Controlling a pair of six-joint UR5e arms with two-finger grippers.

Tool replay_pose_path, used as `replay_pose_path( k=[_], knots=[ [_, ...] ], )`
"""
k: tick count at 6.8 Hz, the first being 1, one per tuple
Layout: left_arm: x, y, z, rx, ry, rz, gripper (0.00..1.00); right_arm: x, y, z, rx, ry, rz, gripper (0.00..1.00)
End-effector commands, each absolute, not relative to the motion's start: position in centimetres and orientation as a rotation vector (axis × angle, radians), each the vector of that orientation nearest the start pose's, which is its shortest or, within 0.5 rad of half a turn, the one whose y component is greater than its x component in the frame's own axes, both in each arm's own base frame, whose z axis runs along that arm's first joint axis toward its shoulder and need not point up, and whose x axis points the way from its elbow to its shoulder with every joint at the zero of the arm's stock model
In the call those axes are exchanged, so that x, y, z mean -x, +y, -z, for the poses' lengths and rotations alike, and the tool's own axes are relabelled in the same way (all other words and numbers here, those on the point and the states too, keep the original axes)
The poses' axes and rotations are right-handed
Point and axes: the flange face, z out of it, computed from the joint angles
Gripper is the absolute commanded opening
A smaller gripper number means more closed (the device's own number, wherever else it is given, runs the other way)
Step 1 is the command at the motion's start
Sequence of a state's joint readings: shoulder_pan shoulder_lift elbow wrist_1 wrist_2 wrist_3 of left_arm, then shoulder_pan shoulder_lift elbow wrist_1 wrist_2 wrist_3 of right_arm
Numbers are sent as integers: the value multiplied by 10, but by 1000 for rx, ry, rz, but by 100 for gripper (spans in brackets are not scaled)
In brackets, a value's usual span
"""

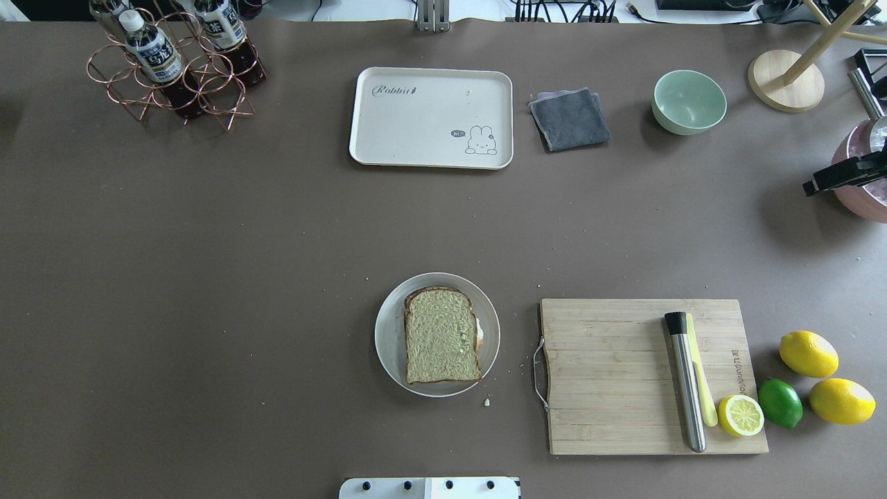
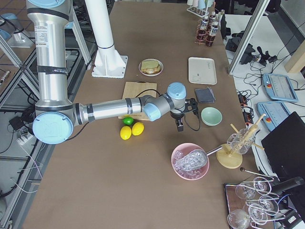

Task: Make sandwich and place on tray

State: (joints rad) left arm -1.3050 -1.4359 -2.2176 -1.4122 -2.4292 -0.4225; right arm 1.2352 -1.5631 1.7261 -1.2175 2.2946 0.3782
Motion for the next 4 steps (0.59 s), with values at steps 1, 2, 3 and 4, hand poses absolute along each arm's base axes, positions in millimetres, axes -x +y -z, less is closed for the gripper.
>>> replay_pose_path(
  k=[1,2,3,4],
  knots=[
    [-120,-420,-365,24,945,6,98,81,-509,-543,-178,-792,184,100],
    [-168,-427,-329,39,954,6,98,57,-506,-555,-157,-768,214,100],
    [-224,-431,-301,44,939,-9,98,48,-505,-561,-132,-757,221,100],
    [-288,-431,-272,52,939,-9,98,33,-499,-571,-123,-752,226,100]
  ],
)
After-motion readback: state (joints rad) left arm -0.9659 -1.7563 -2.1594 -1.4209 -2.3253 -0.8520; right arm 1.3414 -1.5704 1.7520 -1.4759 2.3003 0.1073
